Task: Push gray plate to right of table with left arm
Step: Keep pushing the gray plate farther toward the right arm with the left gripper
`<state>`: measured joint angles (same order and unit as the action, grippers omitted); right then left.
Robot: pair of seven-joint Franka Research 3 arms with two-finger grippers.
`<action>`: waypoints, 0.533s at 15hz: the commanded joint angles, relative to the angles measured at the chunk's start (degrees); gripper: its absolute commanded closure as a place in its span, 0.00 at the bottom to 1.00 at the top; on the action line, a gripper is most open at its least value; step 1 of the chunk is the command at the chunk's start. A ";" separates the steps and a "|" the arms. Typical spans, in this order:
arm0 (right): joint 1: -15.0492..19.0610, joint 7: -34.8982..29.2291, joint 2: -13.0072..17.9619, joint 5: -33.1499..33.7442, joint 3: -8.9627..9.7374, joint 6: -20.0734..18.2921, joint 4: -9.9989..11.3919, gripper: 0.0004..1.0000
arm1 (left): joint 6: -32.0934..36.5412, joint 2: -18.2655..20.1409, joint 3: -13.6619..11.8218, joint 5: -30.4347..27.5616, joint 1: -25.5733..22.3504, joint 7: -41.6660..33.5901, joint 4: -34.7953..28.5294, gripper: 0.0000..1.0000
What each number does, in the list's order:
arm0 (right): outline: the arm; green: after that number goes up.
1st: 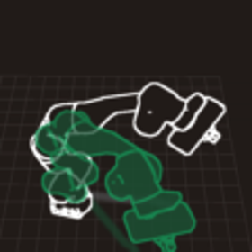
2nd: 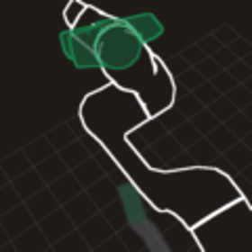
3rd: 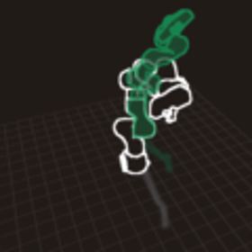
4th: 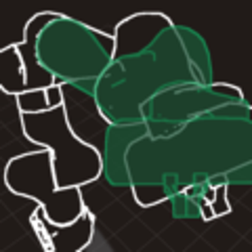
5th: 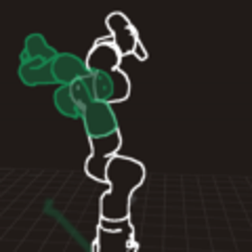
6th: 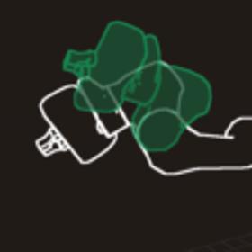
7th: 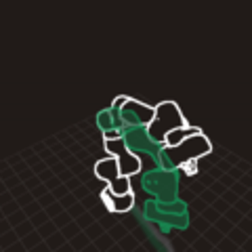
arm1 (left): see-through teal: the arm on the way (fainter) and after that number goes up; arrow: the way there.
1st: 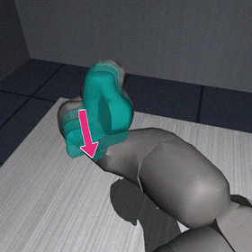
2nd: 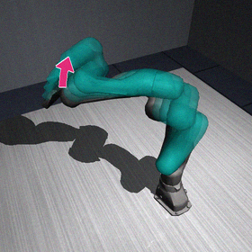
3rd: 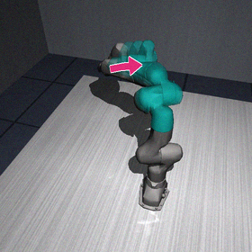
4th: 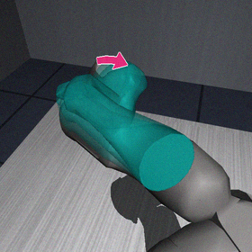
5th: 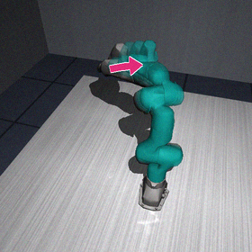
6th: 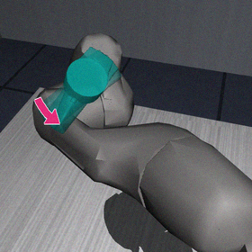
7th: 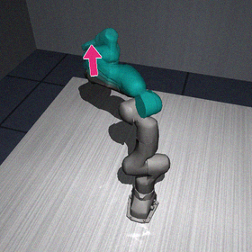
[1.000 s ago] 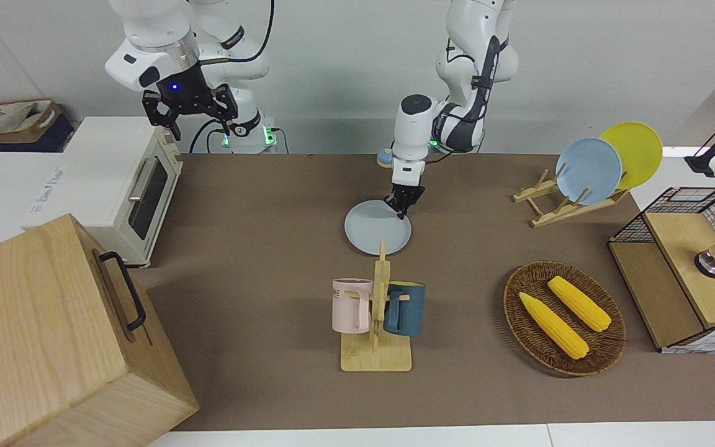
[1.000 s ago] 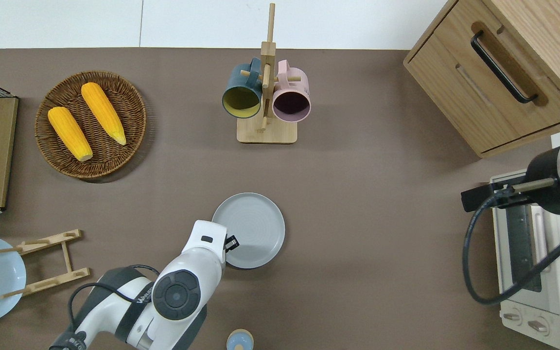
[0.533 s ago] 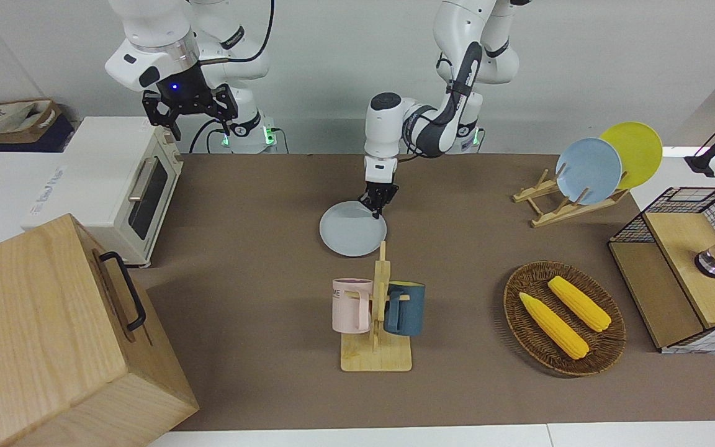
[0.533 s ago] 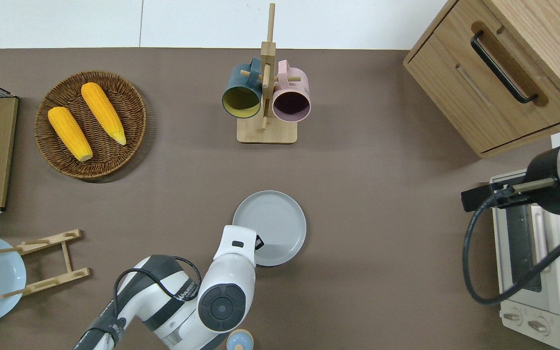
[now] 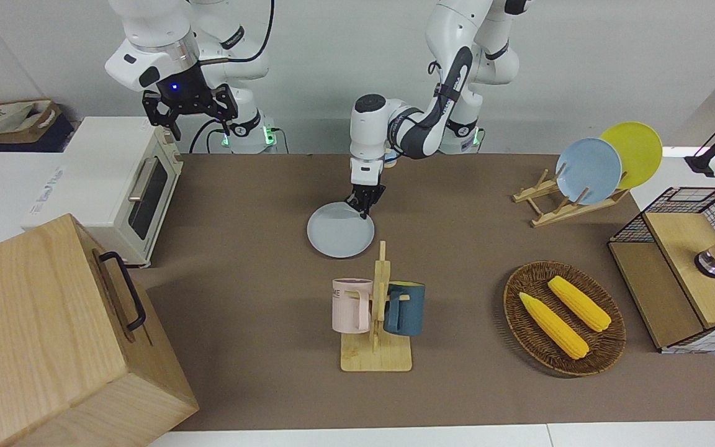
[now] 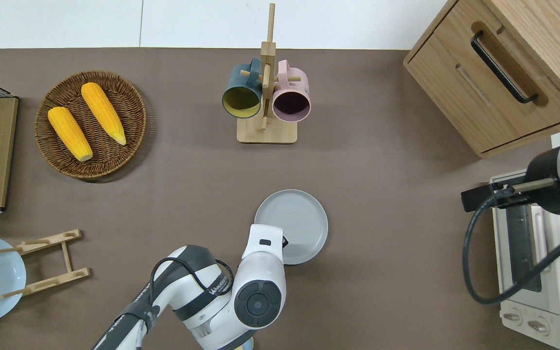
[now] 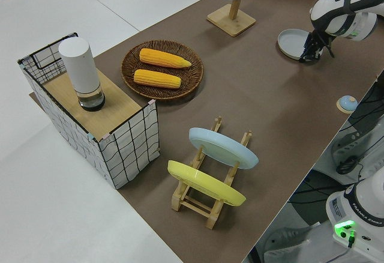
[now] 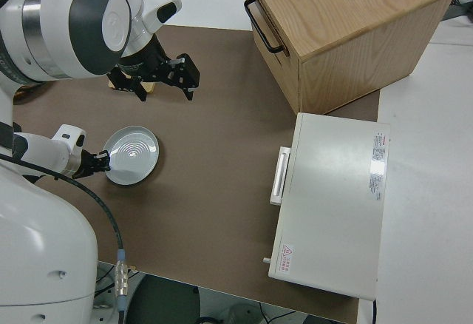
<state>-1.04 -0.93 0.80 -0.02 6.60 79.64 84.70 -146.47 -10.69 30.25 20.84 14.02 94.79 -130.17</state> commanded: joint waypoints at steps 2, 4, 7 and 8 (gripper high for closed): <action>1.13 -0.74 0.17 -0.33 0.96 -0.89 -0.50 0.02 | 0.84 -3.90 -0.19 1.75 1.62 1.71 1.85 0.90; 1.13 -0.74 0.17 -0.25 0.96 -0.89 -0.50 0.02 | 0.84 -3.81 -0.27 1.83 1.54 1.01 1.85 0.41; 1.13 -0.74 0.17 -0.25 0.87 -0.89 -0.50 0.02 | 1.19 -3.28 -0.54 3.33 1.10 0.92 2.29 0.00; 1.13 -0.74 0.17 -0.33 0.87 -0.89 -0.50 0.02 | 1.62 -3.28 -0.54 3.41 1.10 0.74 2.55 0.00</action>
<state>-1.04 -0.93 0.80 -0.02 6.60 79.64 84.70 -146.24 -11.83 30.22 22.27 14.48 95.07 -129.47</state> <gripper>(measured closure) 0.013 0.692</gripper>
